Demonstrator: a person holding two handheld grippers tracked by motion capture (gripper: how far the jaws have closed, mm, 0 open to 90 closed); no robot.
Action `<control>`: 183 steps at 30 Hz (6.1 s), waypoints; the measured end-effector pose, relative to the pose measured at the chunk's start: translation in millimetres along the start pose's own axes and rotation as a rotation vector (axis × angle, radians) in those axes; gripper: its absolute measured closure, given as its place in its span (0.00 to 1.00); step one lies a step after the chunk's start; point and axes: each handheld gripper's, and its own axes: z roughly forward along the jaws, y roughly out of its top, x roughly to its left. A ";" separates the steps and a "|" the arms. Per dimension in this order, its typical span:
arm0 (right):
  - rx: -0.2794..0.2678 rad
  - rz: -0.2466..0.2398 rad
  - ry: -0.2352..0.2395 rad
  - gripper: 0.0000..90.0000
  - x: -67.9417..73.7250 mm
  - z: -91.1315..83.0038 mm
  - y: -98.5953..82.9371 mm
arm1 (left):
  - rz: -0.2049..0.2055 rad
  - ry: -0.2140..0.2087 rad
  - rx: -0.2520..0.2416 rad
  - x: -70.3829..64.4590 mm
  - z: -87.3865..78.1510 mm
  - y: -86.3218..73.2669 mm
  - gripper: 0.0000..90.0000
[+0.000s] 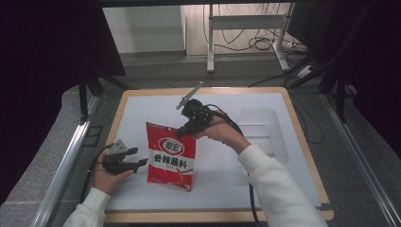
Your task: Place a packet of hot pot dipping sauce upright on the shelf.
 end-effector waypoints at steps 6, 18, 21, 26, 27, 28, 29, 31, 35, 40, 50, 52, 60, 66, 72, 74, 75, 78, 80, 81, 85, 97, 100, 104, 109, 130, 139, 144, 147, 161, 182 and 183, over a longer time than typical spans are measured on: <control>-0.012 -0.051 0.001 0.99 14.6 -14.3 9.1 | -0.021 -0.005 -0.007 2.7 0.3 -2.4 0.35; -0.046 -0.031 -0.061 0.99 5.3 -51.6 13.5 | -0.015 0.004 0.008 3.8 2.3 -4.2 0.35; -0.057 -0.008 -0.072 0.99 -2.0 -65.9 9.6 | -0.014 0.003 0.014 3.9 3.0 -4.4 0.35; -0.075 0.012 -0.091 0.99 -9.3 -87.3 0.8 | -0.012 0.002 0.020 3.4 4.1 -4.4 0.35; -0.075 0.013 -0.098 0.99 -10.3 -91.1 -1.0 | -0.012 0.001 0.022 3.2 4.2 -4.4 0.35; -0.076 0.017 -0.102 0.99 -10.9 -93.8 -2.2 | -0.011 0.001 0.023 3.0 4.6 -4.4 0.34; -0.077 0.028 -0.116 0.99 -13.0 -100.3 -5.7 | -0.012 0.002 0.023 2.8 5.0 -4.6 0.34; -0.077 0.029 -0.125 0.99 -14.7 -103.5 -7.6 | -0.014 0.002 0.025 2.3 5.7 -4.8 0.34; -0.091 0.052 -0.153 0.99 -22.8 -117.2 -16.2 | -0.011 0.003 0.030 2.2 6.2 -4.8 0.34; -0.101 0.079 -0.175 0.99 -34.9 -133.5 -27.3 | -0.002 0.009 0.035 2.9 6.5 -4.8 0.34; -0.130 0.111 -0.211 0.99 -47.2 -163.3 -45.3 | 0.001 0.013 0.045 1.9 8.8 -5.1 0.34; -0.138 0.108 -0.221 0.99 -50.2 -171.5 -49.9 | 0.005 0.014 0.048 1.9 9.1 -5.2 0.34; -0.143 0.132 -0.239 0.99 -61.8 -190.5 -60.1 | -0.002 0.023 0.043 1.9 9.2 -4.8 0.34; -0.151 0.130 -0.259 0.99 -68.7 -204.7 -68.7 | -0.001 0.024 0.045 1.9 10.0 -4.8 0.34; -0.172 0.137 -0.269 0.99 -72.8 -217.9 -80.0 | 0.000 0.026 0.048 1.2 10.0 -4.6 0.34; -0.179 0.133 -0.271 0.99 -73.1 -222.2 -85.6 | 0.001 0.028 0.050 1.3 9.8 -4.6 0.34; -0.181 0.135 -0.269 0.99 -73.1 -223.8 -88.3 | 0.000 0.029 0.050 1.4 9.8 -4.6 0.34; -0.181 0.138 -0.270 0.99 -74.4 -227.4 -95.6 | 0.004 0.031 0.054 1.5 10.5 -4.7 0.34; -0.182 0.138 -0.267 0.99 -75.8 -229.0 -99.2 | 0.005 0.030 0.055 1.2 10.9 -4.7 0.34; -0.180 0.143 -0.267 0.99 -76.5 -230.0 -101.3 | 0.006 0.030 0.056 1.1 11.2 -4.7 0.34; -0.181 0.143 -0.274 0.99 -79.2 -231.4 -106.4 | 0.007 0.034 0.058 0.6 11.6 -4.8 0.34; -0.218 0.177 -0.256 0.99 -89.9 -239.5 -124.9 | 0.009 0.036 0.065 0.1 12.6 -4.9 0.34; -0.209 0.179 -0.267 0.99 -89.8 -240.6 -127.0 | 0.010 0.037 0.066 0.0 13.1 -5.0 0.34; -0.208 0.178 -0.270 0.99 -91.4 -240.3 -133.0 | 0.009 0.036 0.064 -0.5 13.5 -4.9 0.34; -0.233 0.168 -0.271 0.99 -95.8 -233.3 -139.8 | 0.011 0.036 0.067 -1.2 14.0 -4.8 0.34; -0.268 0.105 -0.227 0.99 -107.0 -236.2 -130.1 | -0.001 0.046 0.059 -1.2 11.5 -4.4 0.34; -0.266 0.077 -0.193 0.99 -117.3 -227.4 -141.9 | -0.011 0.048 0.058 -2.8 9.7 -3.9 0.34; -0.272 0.097 -0.180 0.99 -120.6 -218.8 -156.7 | -0.010 0.043 0.058 -3.2 10.6 -3.2 0.34; -0.282 0.110 -0.172 0.99 -121.2 -214.0 -165.6 | -0.009 0.040 0.056 -3.8 11.0 -2.7 0.34; -0.349 0.101 -0.297 0.57 -94.5 -209.4 -145.3 | -0.003 0.027 0.050 -3.1 12.4 -1.9 0.34; -0.363 0.037 -0.319 0.39 10.9 -80.7 -66.3 | 0.008 0.005 0.046 -3.6 9.2 -3.9 0.33; -0.359 0.036 -0.307 0.39 14.5 -67.9 -68.2 | 0.011 0.004 0.049 -3.7 9.5 -4.0 0.33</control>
